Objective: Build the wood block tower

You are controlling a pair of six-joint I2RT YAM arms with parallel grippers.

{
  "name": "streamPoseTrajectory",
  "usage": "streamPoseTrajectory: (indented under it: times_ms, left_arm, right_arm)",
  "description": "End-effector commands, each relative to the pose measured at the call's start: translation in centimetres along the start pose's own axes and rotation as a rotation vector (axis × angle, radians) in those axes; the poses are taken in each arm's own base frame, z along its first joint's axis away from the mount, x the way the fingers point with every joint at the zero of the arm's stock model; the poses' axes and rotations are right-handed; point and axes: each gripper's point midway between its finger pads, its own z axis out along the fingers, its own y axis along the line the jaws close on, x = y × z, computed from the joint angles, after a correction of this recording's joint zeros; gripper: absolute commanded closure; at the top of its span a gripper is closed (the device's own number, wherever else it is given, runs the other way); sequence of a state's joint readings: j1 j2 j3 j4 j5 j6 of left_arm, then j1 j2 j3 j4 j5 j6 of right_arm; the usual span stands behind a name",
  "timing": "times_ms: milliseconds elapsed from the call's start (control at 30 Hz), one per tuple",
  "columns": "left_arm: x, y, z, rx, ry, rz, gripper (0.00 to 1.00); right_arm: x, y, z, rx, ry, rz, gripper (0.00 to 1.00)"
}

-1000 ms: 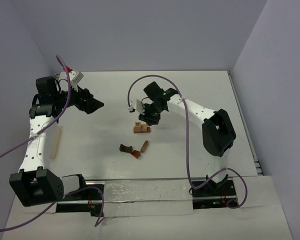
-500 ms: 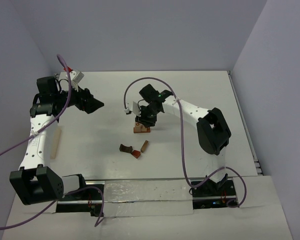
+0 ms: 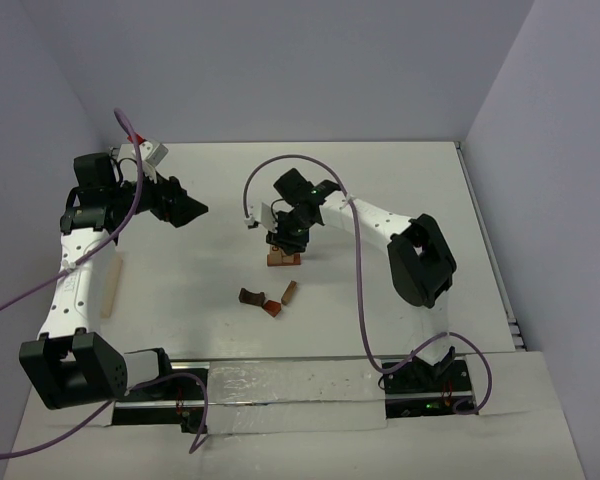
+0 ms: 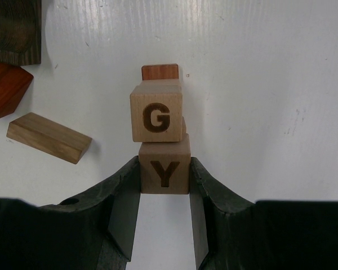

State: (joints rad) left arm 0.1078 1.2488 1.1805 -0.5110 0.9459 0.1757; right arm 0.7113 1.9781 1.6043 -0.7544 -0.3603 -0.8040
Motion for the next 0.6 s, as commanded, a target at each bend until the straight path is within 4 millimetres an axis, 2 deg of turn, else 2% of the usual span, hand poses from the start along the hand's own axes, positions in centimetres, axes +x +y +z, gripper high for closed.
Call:
streamPoseTrajectory:
  times_ms: [0,567]
  left_arm:
    - [-2.40,0.34,-0.36,-0.012,-0.050,0.057,0.01]
    - [-2.28,0.51,-0.26,-0.013,-0.046,0.055,0.01]
  right_arm:
    - [-1.95,-0.58,-0.45,0.023,-0.043,-0.019,0.76]
    - [-1.51,-0.45,0.05,0.020,-0.024,-0.034,0.67]
